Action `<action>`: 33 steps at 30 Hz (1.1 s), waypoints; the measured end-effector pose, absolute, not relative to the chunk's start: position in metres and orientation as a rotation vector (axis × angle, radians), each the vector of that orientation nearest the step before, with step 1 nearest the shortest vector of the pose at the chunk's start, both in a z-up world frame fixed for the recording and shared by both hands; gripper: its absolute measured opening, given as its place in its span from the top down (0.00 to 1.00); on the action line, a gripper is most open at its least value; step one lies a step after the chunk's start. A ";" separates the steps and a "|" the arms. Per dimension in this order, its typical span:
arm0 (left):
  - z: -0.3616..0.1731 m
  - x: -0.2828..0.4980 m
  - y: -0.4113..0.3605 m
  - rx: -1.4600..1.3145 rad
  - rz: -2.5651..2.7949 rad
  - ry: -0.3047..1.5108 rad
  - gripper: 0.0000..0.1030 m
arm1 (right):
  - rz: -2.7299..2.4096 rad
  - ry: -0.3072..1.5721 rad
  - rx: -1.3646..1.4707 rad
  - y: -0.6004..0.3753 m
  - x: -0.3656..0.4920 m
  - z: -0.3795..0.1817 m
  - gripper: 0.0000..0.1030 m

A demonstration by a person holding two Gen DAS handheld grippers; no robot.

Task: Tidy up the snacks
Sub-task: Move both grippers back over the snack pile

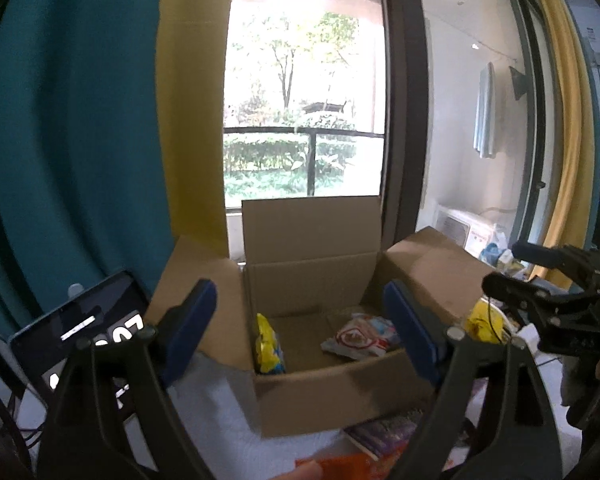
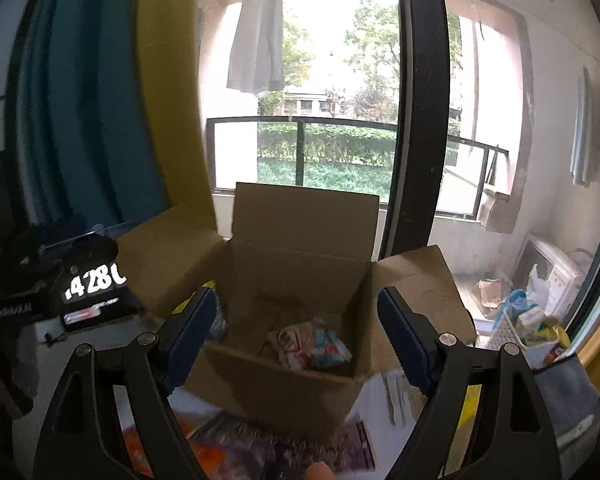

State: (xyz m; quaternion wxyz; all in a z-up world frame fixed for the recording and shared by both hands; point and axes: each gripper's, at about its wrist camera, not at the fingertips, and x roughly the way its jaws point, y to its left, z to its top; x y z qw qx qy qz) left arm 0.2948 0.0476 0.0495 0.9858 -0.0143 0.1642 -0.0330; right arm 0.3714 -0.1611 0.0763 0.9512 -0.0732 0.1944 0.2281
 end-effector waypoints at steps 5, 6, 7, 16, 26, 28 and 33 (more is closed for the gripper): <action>0.053 0.256 0.042 -0.019 -0.078 0.315 0.15 | 0.476 0.397 -0.161 -0.169 0.329 0.073 0.17; 0.052 0.250 0.042 -0.017 -0.081 0.312 0.15 | 0.479 0.399 -0.162 -0.171 0.321 0.072 0.17; 0.052 0.243 0.041 -0.013 -0.082 0.309 0.15 | 0.484 0.402 -0.163 -0.173 0.311 0.070 0.17; 0.039 0.180 0.037 -0.017 -0.115 0.316 0.15 | 0.497 0.456 -0.167 -0.188 0.242 0.046 0.17; 0.005 0.118 0.044 -0.045 -0.106 0.387 0.15 | 0.488 0.556 -0.151 -0.202 0.180 0.007 0.17; -0.005 0.108 0.044 -0.052 -0.107 0.412 0.15 | 0.490 0.573 -0.153 -0.203 0.171 0.000 0.17; -0.030 0.084 0.046 -0.086 -0.102 0.484 0.15 | 0.498 0.625 -0.144 -0.209 0.147 -0.017 0.17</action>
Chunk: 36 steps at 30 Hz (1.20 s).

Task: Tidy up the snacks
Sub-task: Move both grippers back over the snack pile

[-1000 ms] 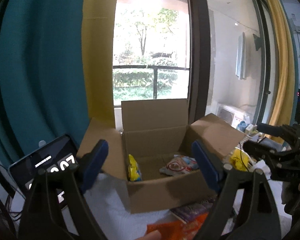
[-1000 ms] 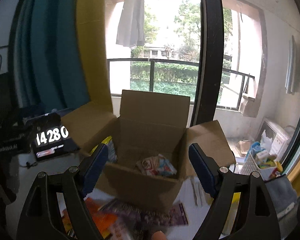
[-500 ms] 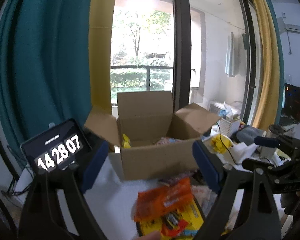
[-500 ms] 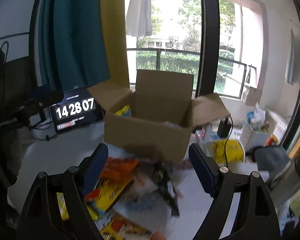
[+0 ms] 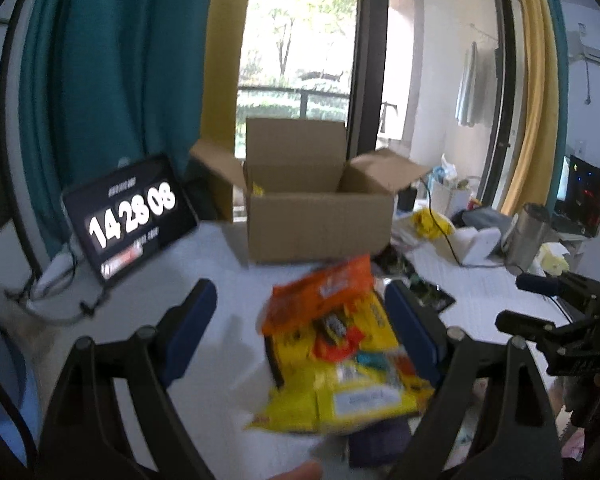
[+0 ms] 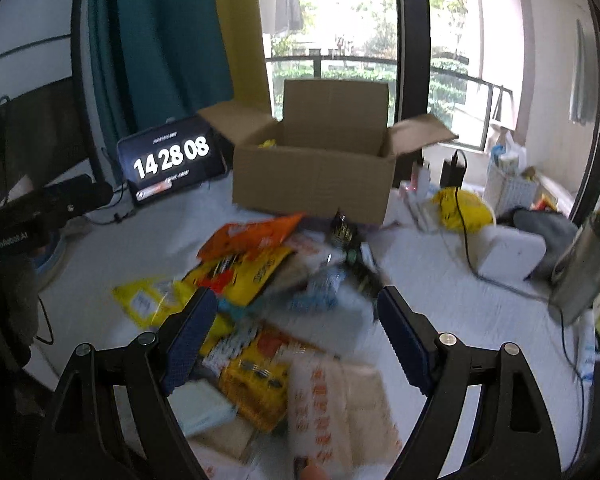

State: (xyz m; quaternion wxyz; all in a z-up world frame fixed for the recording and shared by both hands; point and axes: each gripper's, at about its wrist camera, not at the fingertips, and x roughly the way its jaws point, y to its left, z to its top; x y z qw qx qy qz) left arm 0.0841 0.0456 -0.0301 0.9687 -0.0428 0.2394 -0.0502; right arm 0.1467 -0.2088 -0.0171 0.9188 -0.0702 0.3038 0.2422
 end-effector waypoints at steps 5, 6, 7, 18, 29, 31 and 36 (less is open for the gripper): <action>-0.057 0.066 0.054 -0.128 -0.077 0.554 0.15 | 0.507 0.687 -0.136 -0.209 0.126 -0.038 0.17; -0.060 0.063 0.054 -0.129 -0.072 0.562 0.15 | 0.508 0.697 -0.139 -0.208 0.123 -0.041 0.17; -0.065 0.059 0.055 -0.129 -0.064 0.571 0.15 | 0.508 0.708 -0.142 -0.207 0.118 -0.046 0.17; -0.118 0.036 0.060 -0.146 -0.033 0.730 0.15 | 0.586 0.843 -0.139 -0.193 0.094 -0.083 0.19; -0.134 0.042 0.055 -0.132 -0.042 0.788 0.15 | 0.595 1.000 -0.073 -0.194 0.102 -0.130 0.22; -0.134 0.044 0.054 -0.127 -0.041 0.792 0.15 | 0.607 1.014 -0.014 -0.197 0.106 -0.136 0.21; -0.131 0.046 0.054 -0.122 -0.033 0.782 0.15 | 0.613 0.974 -0.007 -0.190 0.109 -0.137 0.27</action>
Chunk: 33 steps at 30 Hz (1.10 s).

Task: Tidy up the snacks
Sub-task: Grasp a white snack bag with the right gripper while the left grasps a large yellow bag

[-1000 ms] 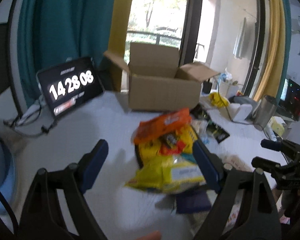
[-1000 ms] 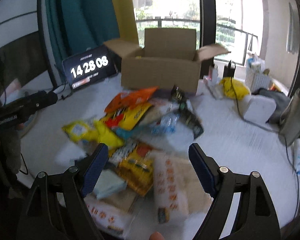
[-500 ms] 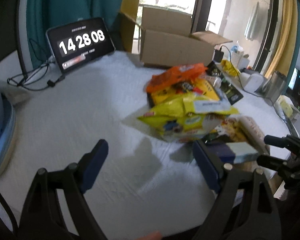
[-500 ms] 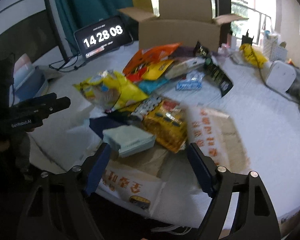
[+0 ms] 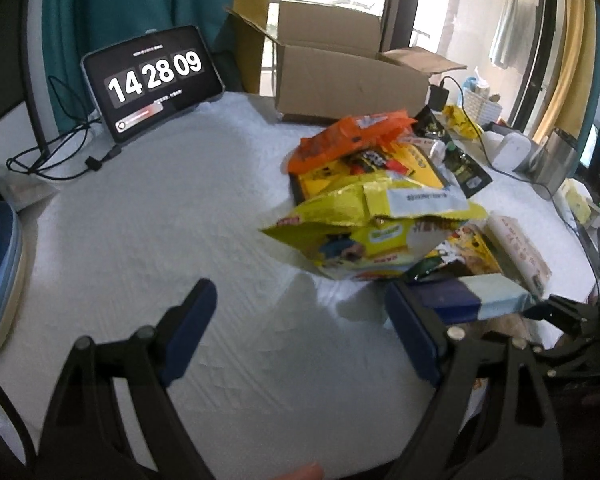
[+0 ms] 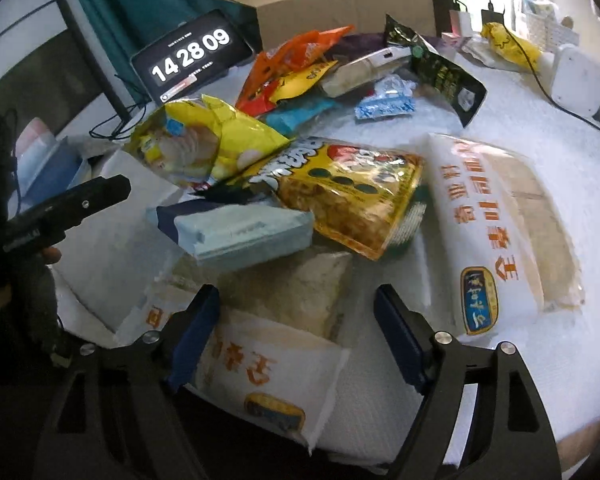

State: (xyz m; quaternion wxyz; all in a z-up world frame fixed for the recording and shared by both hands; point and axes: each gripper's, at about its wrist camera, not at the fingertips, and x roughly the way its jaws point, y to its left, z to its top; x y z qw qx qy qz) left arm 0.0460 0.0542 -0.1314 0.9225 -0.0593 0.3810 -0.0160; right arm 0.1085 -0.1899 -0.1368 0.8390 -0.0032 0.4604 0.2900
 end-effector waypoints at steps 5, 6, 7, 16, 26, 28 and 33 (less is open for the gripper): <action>-0.124 0.049 0.051 -0.103 -0.036 0.757 0.15 | 0.629 0.940 0.018 -0.186 0.113 -0.133 0.49; -0.122 0.050 0.049 -0.097 -0.036 0.752 0.15 | 0.627 0.933 0.018 -0.187 0.113 -0.132 0.55; -0.121 0.051 0.048 -0.092 -0.036 0.749 0.15 | 0.625 0.925 0.014 -0.187 0.113 -0.131 0.58; -0.099 0.059 0.028 -0.064 -0.121 0.666 0.15 | 0.518 0.759 -0.112 -0.208 0.110 -0.088 0.78; -0.090 0.085 0.012 -0.111 -0.186 0.670 0.06 | 0.434 0.632 -0.149 -0.241 0.139 -0.049 0.80; -0.091 0.093 0.014 -0.139 -0.183 0.680 0.06 | 0.432 0.614 -0.141 -0.247 0.143 -0.041 0.80; -0.115 0.124 0.019 -0.182 -0.143 0.806 0.06 | 0.408 0.545 -0.119 -0.261 0.153 -0.019 0.80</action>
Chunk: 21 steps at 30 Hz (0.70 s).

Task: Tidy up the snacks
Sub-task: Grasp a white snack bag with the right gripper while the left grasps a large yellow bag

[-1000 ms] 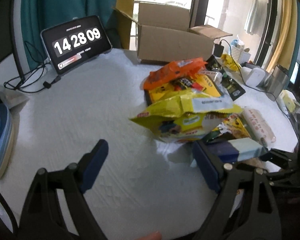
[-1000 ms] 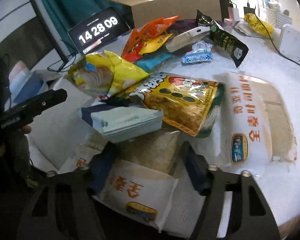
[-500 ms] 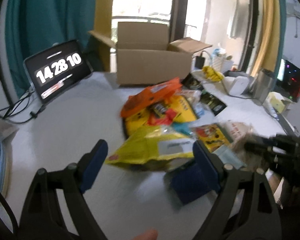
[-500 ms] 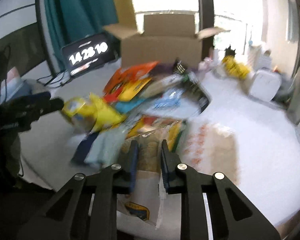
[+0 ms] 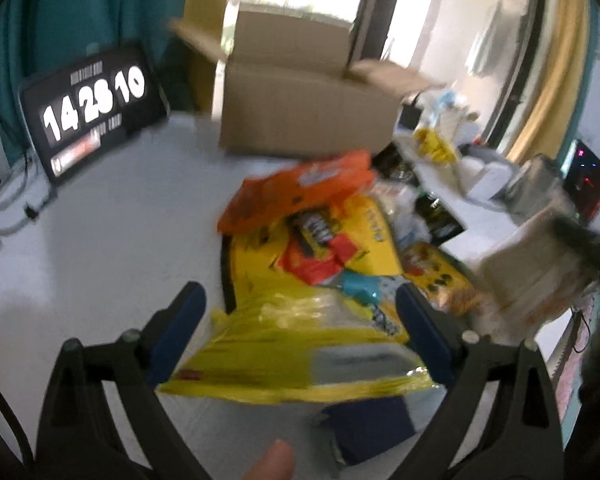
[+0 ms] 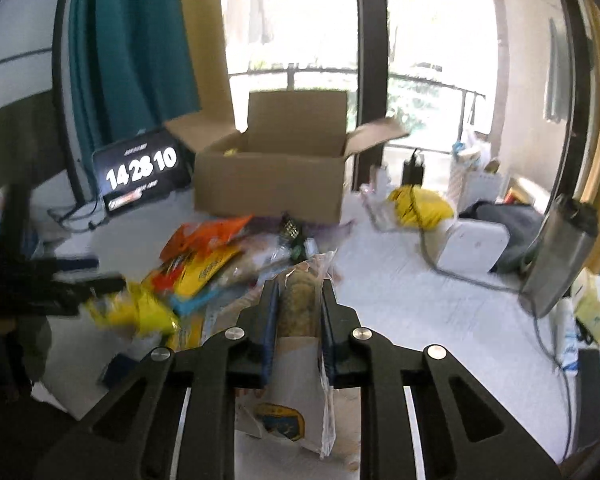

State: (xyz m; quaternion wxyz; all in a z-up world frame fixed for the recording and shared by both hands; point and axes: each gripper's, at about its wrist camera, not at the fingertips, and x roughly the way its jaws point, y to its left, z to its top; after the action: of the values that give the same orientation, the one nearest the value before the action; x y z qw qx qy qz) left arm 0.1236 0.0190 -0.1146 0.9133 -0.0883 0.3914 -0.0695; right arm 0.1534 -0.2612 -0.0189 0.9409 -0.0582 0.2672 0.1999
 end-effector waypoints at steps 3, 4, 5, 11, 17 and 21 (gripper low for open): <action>-0.137 0.133 0.018 -0.174 -0.146 0.916 0.06 | 0.392 0.519 -0.080 -0.272 0.163 -0.012 0.80; -0.143 0.134 0.018 -0.186 -0.158 0.943 0.06 | 0.383 0.515 -0.076 -0.273 0.167 -0.012 0.80; -0.147 0.134 0.017 -0.191 -0.158 0.961 0.06 | 0.377 0.518 -0.071 -0.275 0.171 -0.013 0.80; -0.157 0.135 0.013 -0.181 -0.182 1.019 0.07 | 0.378 0.551 -0.040 -0.271 0.194 -0.027 0.80; -0.149 0.126 0.008 -0.163 -0.220 0.994 0.24 | 0.391 0.517 -0.045 -0.267 0.204 -0.017 0.80; -0.136 0.118 0.009 -0.161 -0.232 0.958 0.25 | 0.395 0.486 -0.052 -0.266 0.208 -0.006 0.80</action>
State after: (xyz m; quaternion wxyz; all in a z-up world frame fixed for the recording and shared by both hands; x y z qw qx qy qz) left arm 0.1182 0.0094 -0.1363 0.8780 -0.0771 0.4592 -0.1113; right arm 0.2079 -0.2664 -0.0055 0.9511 -0.0257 0.2390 0.1942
